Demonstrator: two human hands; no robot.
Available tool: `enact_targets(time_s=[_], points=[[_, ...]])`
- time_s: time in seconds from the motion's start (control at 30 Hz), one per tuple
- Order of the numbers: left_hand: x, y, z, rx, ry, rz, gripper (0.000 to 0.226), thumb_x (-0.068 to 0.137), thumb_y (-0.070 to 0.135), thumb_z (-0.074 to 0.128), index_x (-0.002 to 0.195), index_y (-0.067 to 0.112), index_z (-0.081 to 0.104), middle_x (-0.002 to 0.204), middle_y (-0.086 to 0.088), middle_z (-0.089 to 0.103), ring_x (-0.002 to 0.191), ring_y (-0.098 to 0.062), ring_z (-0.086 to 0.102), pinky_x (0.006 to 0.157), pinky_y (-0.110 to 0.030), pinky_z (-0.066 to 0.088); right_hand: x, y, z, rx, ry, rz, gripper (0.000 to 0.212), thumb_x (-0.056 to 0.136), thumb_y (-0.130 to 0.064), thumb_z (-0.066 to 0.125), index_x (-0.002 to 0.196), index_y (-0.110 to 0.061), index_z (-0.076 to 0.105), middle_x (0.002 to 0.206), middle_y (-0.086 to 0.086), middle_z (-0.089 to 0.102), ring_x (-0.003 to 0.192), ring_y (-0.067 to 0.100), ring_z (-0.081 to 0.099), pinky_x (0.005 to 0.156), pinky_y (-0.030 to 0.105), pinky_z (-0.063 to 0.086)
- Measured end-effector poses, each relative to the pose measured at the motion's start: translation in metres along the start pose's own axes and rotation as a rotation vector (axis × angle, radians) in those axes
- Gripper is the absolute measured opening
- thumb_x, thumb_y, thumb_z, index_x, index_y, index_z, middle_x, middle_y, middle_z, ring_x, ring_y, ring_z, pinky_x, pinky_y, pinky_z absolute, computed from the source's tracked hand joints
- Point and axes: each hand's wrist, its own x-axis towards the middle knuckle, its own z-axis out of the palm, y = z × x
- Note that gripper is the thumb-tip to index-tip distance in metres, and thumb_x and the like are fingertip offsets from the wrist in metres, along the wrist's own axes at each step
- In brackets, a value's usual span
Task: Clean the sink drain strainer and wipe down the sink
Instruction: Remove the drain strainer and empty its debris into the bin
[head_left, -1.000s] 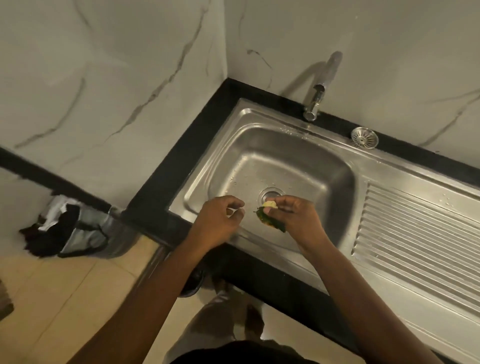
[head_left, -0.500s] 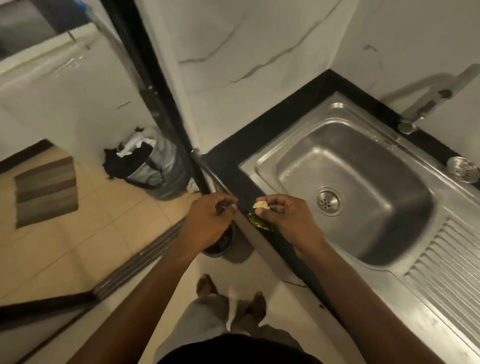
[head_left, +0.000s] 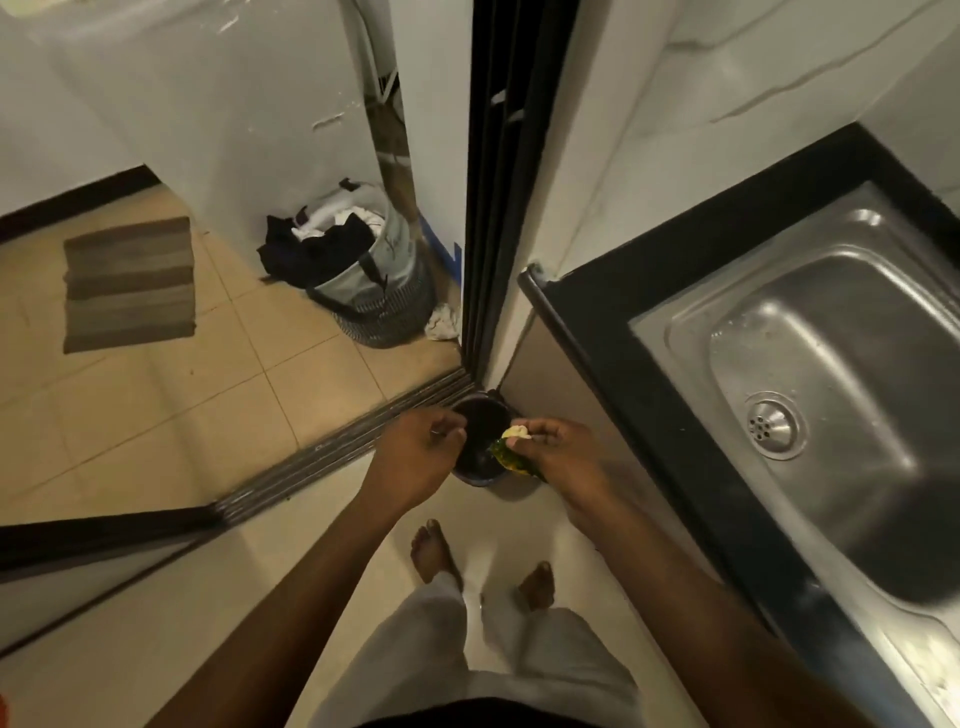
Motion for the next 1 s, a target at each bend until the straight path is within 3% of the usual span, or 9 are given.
enact_targets(time_s=[0.07,0.13,0.23,0.37,0.47,0.57,0.7,0.83,1.0], points=[[0.008,-0.016,0.004,-0.003,-0.037,-0.03,0.02,0.098,0.023,0.063,0.112,0.022,0.078,0.114,0.003,0.076,0.098,-0.011,0.068,0.077,-0.023,0.051,0.021,0.008,0.016,0.047,0.035,0.081,0.023,0.09,-0.005,0.079,0.113,-0.005,0.076,0.086,-0.002,0.074,0.07,0.004,0.069,0.051,0.011,0.053],[0.016,-0.029,0.01,-0.005,-0.06,-0.065,0.019,0.098,0.022,0.063,0.11,0.021,0.078,0.115,0.001,0.076,0.1,-0.014,0.069,0.075,-0.021,0.05,0.043,0.017,0.031,0.095,0.064,0.181,0.019,0.092,-0.003,0.076,0.111,-0.004,0.074,0.095,0.005,0.074,0.074,0.011,0.067,0.049,0.016,0.055],[0.025,-0.047,0.022,-0.003,-0.069,-0.106,0.02,0.1,0.021,0.062,0.113,0.019,0.077,0.117,0.0,0.076,0.093,-0.01,0.068,0.065,-0.007,0.04,0.076,0.032,0.047,0.216,0.086,0.305,0.019,0.095,0.0,0.072,0.114,-0.001,0.072,0.118,0.018,0.071,0.079,0.018,0.065,0.058,0.024,0.058],[0.039,-0.067,0.04,-0.032,-0.057,-0.165,0.018,0.1,0.016,0.061,0.108,0.018,0.077,0.11,-0.002,0.076,0.08,-0.008,0.065,0.057,-0.003,0.041,0.12,0.055,0.063,0.243,0.14,0.346,0.022,0.097,0.001,0.069,0.118,0.003,0.07,0.126,0.021,0.069,0.098,0.03,0.066,0.061,0.027,0.06],[0.047,-0.079,0.054,-0.042,-0.048,-0.192,0.02,0.1,0.014,0.061,0.109,0.017,0.078,0.112,-0.002,0.075,0.086,-0.012,0.067,0.058,-0.001,0.041,0.149,0.072,0.07,0.191,0.166,0.349,0.023,0.097,0.003,0.068,0.119,0.006,0.069,0.131,0.024,0.066,0.113,0.04,0.065,0.078,0.038,0.059],[0.053,-0.088,0.065,-0.054,-0.054,-0.202,0.021,0.101,0.015,0.06,0.113,0.016,0.077,0.118,-0.005,0.074,0.099,-0.02,0.07,0.062,-0.006,0.04,0.171,0.088,0.073,0.156,0.19,0.352,0.022,0.096,0.005,0.069,0.117,0.009,0.07,0.131,0.026,0.066,0.117,0.046,0.064,0.084,0.042,0.057],[0.059,-0.1,0.075,-0.059,-0.037,-0.194,0.022,0.101,0.014,0.059,0.114,0.012,0.076,0.117,-0.008,0.076,0.092,-0.018,0.069,0.057,-0.003,0.042,0.194,0.106,0.078,0.071,0.185,0.328,0.026,0.097,0.002,0.069,0.123,0.006,0.069,0.136,0.024,0.064,0.122,0.044,0.063,0.089,0.042,0.059],[0.06,-0.106,0.076,-0.08,-0.011,-0.187,0.021,0.102,0.016,0.06,0.114,0.011,0.077,0.114,-0.006,0.076,0.089,-0.013,0.066,0.059,0.001,0.04,0.203,0.113,0.082,-0.228,0.078,0.218,0.044,0.1,-0.003,0.065,0.144,-0.003,0.058,0.149,0.017,0.057,0.134,0.038,0.056,0.111,0.048,0.05],[0.057,-0.105,0.067,-0.094,-0.013,-0.193,0.021,0.101,0.015,0.061,0.114,0.012,0.077,0.113,-0.005,0.076,0.088,-0.012,0.063,0.057,0.0,0.04,0.193,0.108,0.082,-0.35,0.087,0.125,0.034,0.101,0.002,0.057,0.133,-0.005,0.067,0.145,0.013,0.061,0.134,0.033,0.056,0.117,0.04,0.043]])
